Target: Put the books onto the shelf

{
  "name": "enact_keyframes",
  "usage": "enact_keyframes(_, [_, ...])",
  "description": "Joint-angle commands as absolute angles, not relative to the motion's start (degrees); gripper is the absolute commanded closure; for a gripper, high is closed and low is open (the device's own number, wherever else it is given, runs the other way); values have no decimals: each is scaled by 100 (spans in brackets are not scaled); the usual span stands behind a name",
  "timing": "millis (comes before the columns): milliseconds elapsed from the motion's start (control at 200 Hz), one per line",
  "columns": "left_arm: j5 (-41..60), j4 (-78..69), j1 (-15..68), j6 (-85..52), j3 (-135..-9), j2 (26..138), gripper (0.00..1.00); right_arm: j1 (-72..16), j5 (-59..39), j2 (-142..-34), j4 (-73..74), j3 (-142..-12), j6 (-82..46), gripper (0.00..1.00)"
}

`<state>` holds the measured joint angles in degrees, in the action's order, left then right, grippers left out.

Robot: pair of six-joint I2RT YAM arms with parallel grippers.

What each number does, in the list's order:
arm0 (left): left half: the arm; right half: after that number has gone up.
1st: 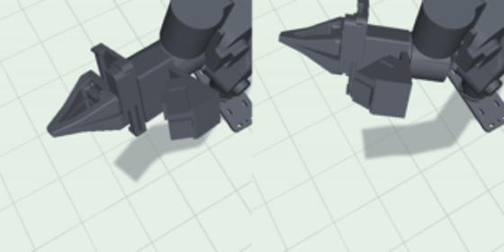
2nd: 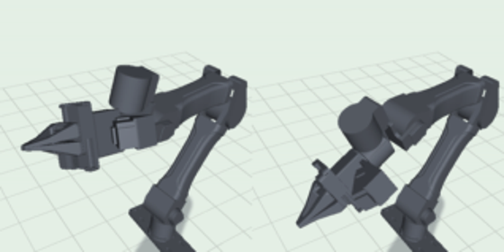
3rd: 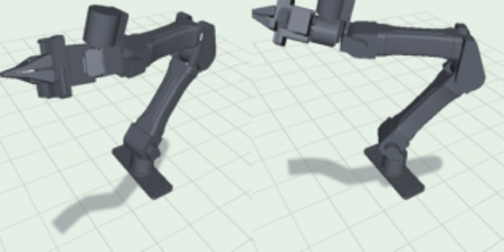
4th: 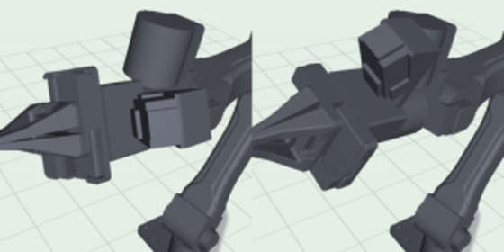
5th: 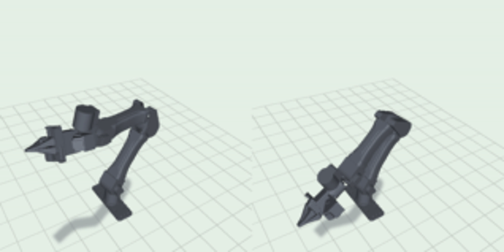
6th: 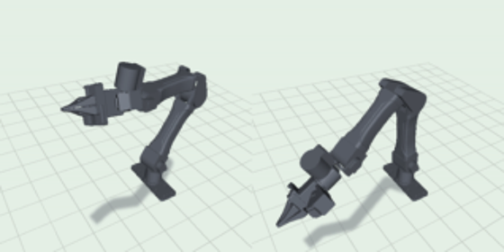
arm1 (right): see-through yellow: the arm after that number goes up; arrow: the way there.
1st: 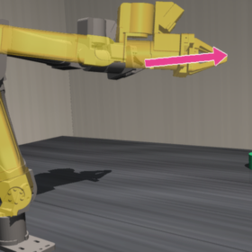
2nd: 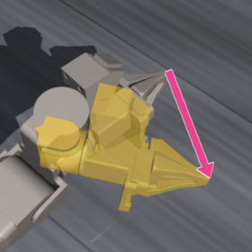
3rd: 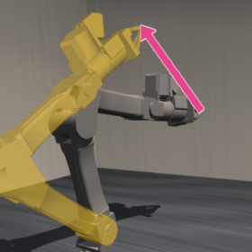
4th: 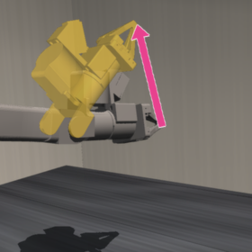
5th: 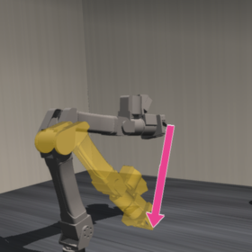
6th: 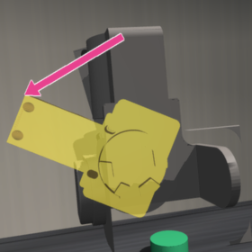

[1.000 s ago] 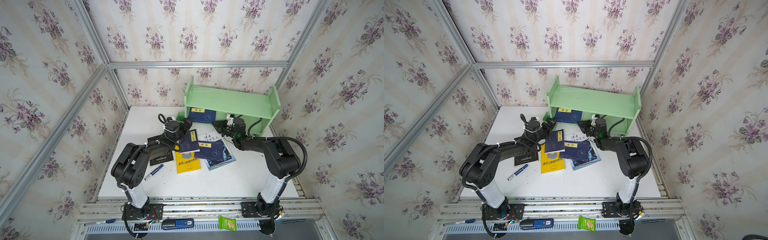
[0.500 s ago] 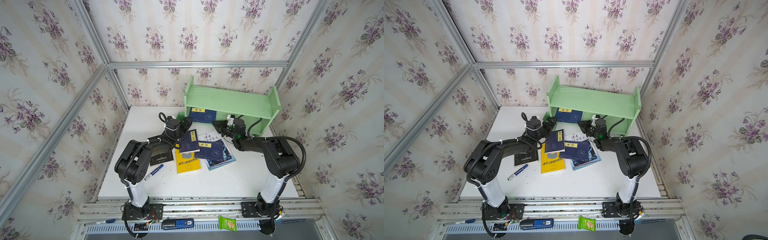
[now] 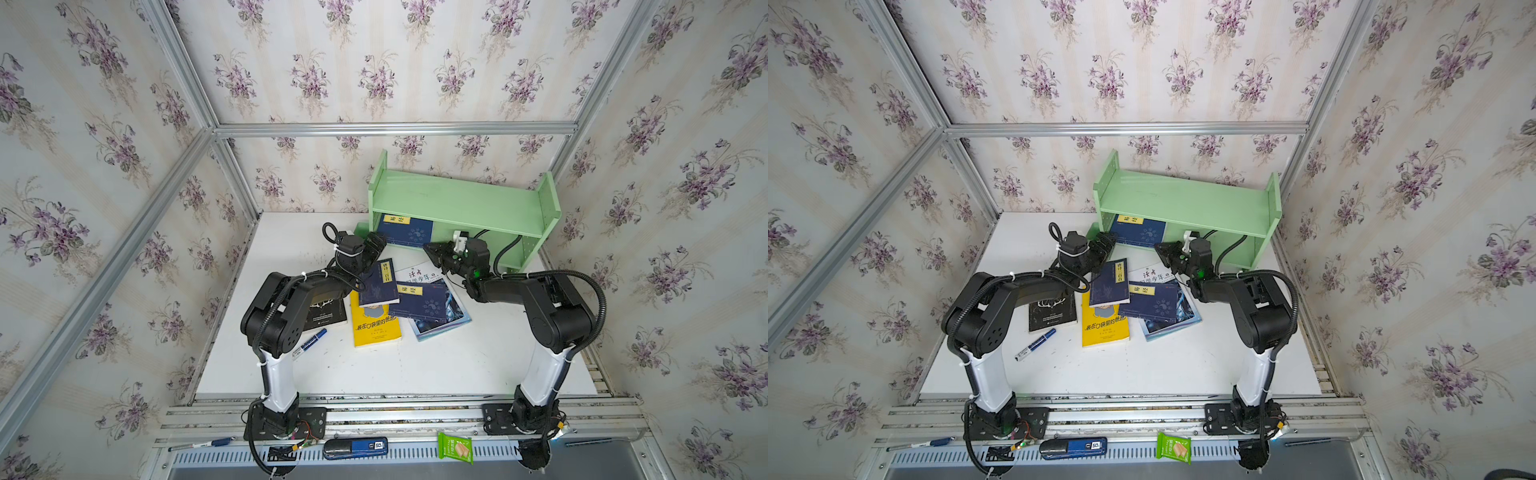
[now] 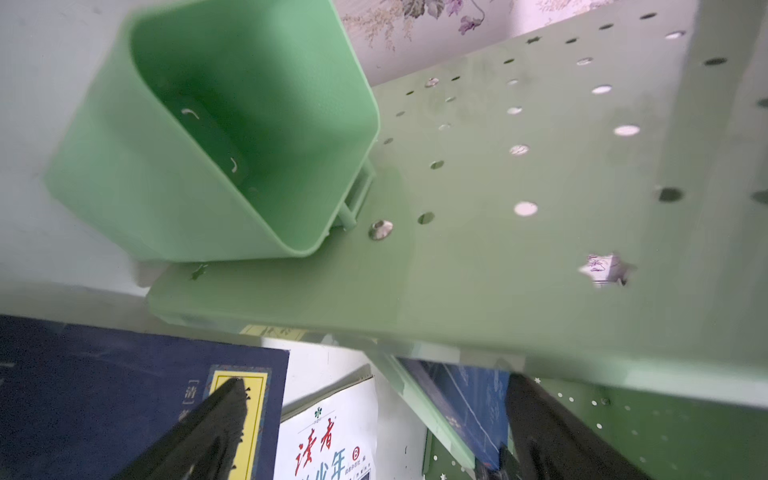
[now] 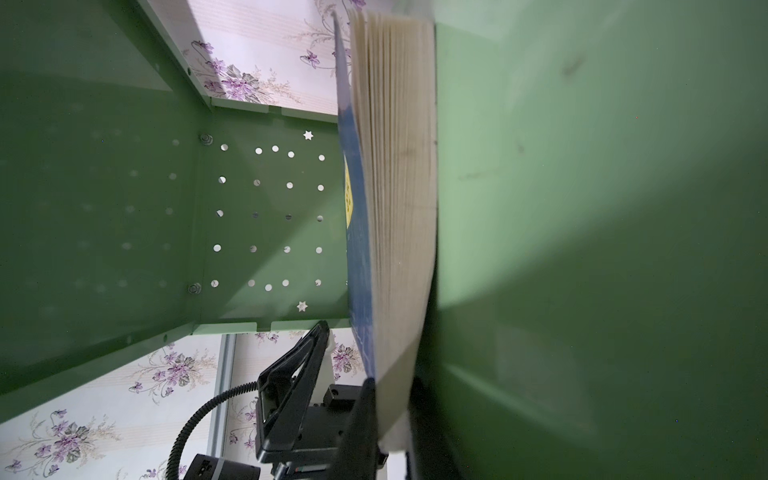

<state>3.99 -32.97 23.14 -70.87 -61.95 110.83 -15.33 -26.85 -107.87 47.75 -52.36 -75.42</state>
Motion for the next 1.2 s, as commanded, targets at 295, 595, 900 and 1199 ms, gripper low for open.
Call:
enact_keyframes(295, [123, -3068, 2317, -7398, -6281, 11337, 1, -1521, -2595, -10784, 4803, -5230, -7338, 89])
enact_keyframes(595, [79, -3015, 2309, -7470, -6244, 11408, 1, -1486, -2440, -10494, 4138, -5258, -6882, 70])
enact_keyframes(900, [121, -3062, 2303, -7539, -6249, 11466, 1, -1485, -2171, -10157, 3147, -5394, -6297, 76])
enact_keyframes(1199, [123, -3166, 2303, -7643, -6184, 11503, 1, -1486, -2189, -10231, 3001, -5502, -6179, 83])
